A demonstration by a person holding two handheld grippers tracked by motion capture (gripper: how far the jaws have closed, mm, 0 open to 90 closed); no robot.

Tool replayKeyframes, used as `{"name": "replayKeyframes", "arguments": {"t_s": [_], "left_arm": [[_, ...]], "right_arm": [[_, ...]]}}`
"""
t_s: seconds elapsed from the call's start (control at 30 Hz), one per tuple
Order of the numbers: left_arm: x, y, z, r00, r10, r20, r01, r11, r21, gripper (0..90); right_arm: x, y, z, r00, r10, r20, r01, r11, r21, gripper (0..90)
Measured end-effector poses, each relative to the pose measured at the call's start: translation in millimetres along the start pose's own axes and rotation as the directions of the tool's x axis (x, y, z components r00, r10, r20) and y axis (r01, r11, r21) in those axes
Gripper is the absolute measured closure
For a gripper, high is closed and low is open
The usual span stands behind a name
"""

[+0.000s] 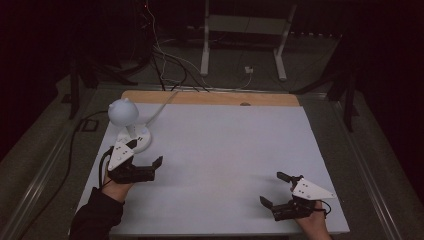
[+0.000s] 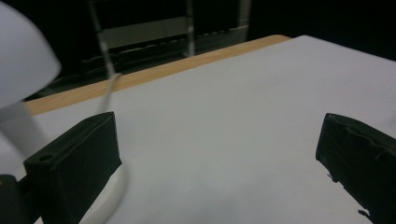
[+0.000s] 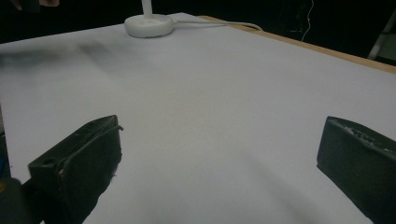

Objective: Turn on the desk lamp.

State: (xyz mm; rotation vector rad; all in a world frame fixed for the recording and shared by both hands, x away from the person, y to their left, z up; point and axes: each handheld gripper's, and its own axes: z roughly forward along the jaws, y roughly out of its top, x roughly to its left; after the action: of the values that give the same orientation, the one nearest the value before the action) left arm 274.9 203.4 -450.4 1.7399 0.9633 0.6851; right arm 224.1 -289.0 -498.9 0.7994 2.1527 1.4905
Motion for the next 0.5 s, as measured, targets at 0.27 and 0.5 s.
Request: {"name": "replayKeyframes", "arguments": {"t_s": [0.27,0.5], "left_arm": [[8.0,-2.3,2.1,0.9899,-0.074,-0.121,0.072,0.9973,-0.013,0.1],[12.8,-5.8,6.5,0.9712,-0.104,-0.214,0.101,0.9945,-0.026,0.2]], "right_arm": [[0.5,-0.2,-0.1,1.0,-0.001,0.001,0.001,1.0,0.003,0.0],[0.5,-0.1,-0.1,1.0,-0.005,0.003,0.005,1.0,0.003,0.0]]}}
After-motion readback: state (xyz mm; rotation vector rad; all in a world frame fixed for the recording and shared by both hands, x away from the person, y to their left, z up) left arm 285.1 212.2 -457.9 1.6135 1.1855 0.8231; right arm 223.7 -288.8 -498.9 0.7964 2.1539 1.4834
